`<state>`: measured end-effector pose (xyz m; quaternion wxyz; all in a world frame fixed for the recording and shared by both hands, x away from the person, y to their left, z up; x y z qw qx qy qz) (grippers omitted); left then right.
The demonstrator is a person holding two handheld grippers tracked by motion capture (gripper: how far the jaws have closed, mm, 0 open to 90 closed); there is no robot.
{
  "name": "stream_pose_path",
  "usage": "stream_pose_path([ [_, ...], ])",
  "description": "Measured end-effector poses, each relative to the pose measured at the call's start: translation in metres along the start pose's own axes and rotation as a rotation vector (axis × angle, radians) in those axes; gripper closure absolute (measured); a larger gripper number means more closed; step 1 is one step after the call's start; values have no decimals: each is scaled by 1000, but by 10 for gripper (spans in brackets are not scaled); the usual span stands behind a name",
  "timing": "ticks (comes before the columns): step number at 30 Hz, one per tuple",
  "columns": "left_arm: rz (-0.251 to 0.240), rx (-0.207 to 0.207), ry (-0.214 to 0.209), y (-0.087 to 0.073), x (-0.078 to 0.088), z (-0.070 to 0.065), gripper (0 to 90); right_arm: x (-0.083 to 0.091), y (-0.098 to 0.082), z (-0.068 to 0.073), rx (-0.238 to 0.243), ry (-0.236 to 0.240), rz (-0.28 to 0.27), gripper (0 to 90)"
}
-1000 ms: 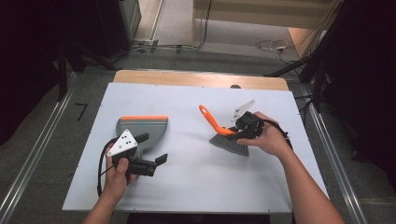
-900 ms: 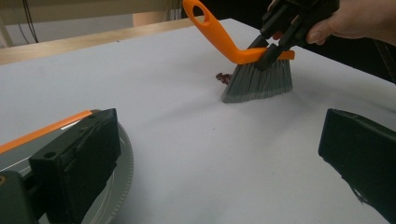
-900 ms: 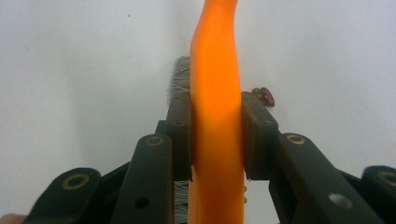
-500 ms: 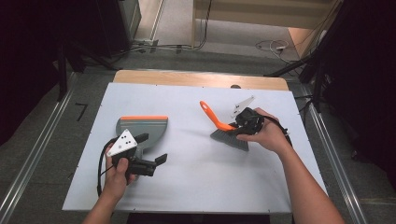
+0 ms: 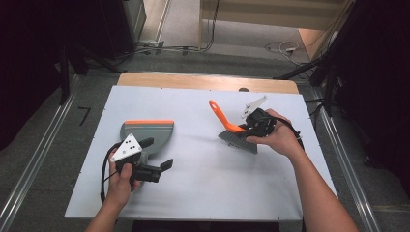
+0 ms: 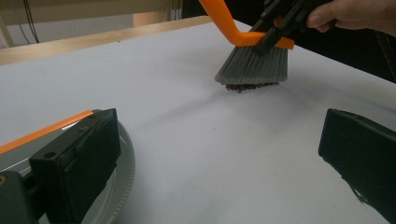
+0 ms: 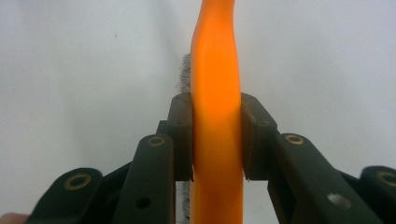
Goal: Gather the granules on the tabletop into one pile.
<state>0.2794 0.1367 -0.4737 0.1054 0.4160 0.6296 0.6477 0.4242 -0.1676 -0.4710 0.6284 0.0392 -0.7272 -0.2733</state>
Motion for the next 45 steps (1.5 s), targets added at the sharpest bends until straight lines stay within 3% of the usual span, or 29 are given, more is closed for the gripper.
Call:
stream_pose_path([
  [8, 1, 0, -1, 0, 0, 0, 0, 14, 2, 6, -33, 11, -26, 682],
  [14, 1, -2, 0, 0, 0, -1, 0, 3, 2, 17, -39, 69, 15, 682],
  [17, -2, -1, -1, 1, 0, -1, 0, -9, 0, 15, -39, 70, 56, 682],
  [19, -3, -1, 0, 1, 1, -1, 0, -14, -1, 11, -66, 69, 72, 682],
  [25, -4, 3, 1, 0, 2, 0, 0, -14, -3, 0, -116, 42, 65, 682],
  [34, -4, 2, 2, 1, 2, 0, 0, 5, 0, 1, -163, 24, -17, 682],
  [40, -9, 3, 7, 1, 3, 2, 0, 24, -7, 6, -244, 20, -108, 682],
  [45, -9, 5, 10, 1, 4, 3, 0, 38, -26, 13, -327, 3, -197, 683],
])
Point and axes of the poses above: each handheld gripper's, and its own axes: x roughly backward along the jaws, y roughly out of its top, z roughly to its left, the point moved 6 cm from there along -x, roughly forward along the jaws, and after that the axes turned 4 degrees about z, right-handed, at the moved point
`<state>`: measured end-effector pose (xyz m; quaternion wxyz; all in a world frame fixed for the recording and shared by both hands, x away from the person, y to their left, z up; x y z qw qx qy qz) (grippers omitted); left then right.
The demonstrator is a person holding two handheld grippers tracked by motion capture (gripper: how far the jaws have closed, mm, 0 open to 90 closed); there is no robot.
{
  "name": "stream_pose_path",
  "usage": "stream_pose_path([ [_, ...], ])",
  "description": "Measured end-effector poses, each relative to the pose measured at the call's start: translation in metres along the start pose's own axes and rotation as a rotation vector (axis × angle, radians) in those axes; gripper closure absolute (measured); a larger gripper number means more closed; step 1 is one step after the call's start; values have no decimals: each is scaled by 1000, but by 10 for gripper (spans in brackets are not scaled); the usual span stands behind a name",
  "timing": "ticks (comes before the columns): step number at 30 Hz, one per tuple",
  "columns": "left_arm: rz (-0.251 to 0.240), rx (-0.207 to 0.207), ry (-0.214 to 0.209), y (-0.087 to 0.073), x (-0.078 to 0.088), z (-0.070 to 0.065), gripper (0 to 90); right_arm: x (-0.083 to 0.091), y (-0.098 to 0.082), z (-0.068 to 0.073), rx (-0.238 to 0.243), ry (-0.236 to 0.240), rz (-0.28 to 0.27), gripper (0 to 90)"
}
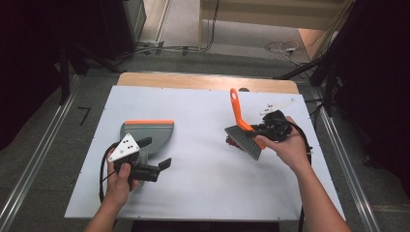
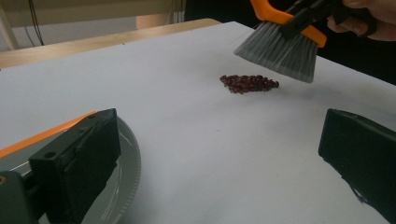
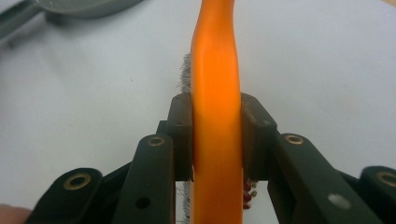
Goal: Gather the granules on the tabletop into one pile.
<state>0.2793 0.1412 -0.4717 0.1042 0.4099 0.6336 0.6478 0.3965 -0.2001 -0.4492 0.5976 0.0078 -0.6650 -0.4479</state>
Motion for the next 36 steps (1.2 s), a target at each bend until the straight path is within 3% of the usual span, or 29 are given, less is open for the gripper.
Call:
stream_pose_path([
  [9, -7, -4, 9, 0, 2, 1, 0, 19, -41, 0, -117, -23, -81, 682],
  [17, -12, -7, 21, -1, 4, 4, 0, 38, -75, -6, -211, -44, -192, 682],
  [26, -25, -8, 38, -2, 7, 9, 0, 52, -107, -11, -264, -34, -243, 682],
  [36, -24, -12, 44, -3, 7, 9, 0, 50, -112, -15, -270, -34, -257, 682],
])
Point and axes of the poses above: each handheld gripper's, and its own axes: x roughly backward along the jaws, y roughly out of its top, z roughly to its left, the point moved 6 cm from there along -x, roughly forward along the jaws, and after that the axes turned 4 degrees about z, right-handed, at the moved point
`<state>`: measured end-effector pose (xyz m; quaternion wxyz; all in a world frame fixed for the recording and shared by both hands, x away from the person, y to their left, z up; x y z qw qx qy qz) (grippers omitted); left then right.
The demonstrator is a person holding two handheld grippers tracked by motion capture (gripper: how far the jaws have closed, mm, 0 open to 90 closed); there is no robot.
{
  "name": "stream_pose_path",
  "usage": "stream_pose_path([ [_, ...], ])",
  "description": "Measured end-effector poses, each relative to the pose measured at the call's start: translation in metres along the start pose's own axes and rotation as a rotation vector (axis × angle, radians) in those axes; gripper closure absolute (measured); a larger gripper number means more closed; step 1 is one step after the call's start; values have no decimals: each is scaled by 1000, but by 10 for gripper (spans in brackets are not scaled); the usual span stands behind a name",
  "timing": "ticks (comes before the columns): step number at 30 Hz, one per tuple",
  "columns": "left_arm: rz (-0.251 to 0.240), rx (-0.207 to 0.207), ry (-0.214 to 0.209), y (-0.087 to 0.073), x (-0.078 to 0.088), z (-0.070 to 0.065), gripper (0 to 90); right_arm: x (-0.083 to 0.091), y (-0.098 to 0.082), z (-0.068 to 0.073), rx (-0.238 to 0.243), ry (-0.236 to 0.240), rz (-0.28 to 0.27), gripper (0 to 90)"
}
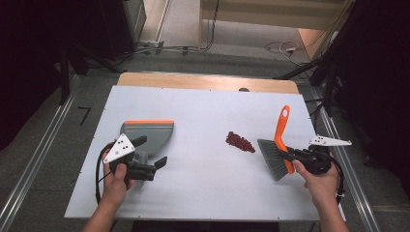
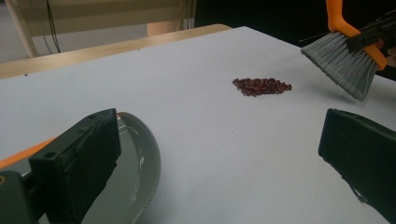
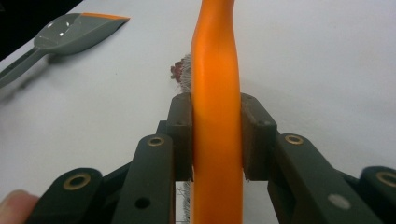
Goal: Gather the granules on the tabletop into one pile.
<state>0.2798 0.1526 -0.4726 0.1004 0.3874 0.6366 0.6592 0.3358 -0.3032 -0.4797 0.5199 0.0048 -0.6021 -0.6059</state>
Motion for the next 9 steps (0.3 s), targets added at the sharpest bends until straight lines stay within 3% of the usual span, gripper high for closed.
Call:
stream_pose_path([
  [9, -6, -7, 0, 2, 0, -4, 0, 5, 2, 0, -3, -6, -21, 681],
])
Point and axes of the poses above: each handheld gripper's, and its own axes: x roughly backward along the jaws, y roughly out of its top, z roughly to its left, the point moved 6 cm from there along -x, roughly forward along the jaws, and after that the axes turned 4 degrees about z, right-handed, at the moved point
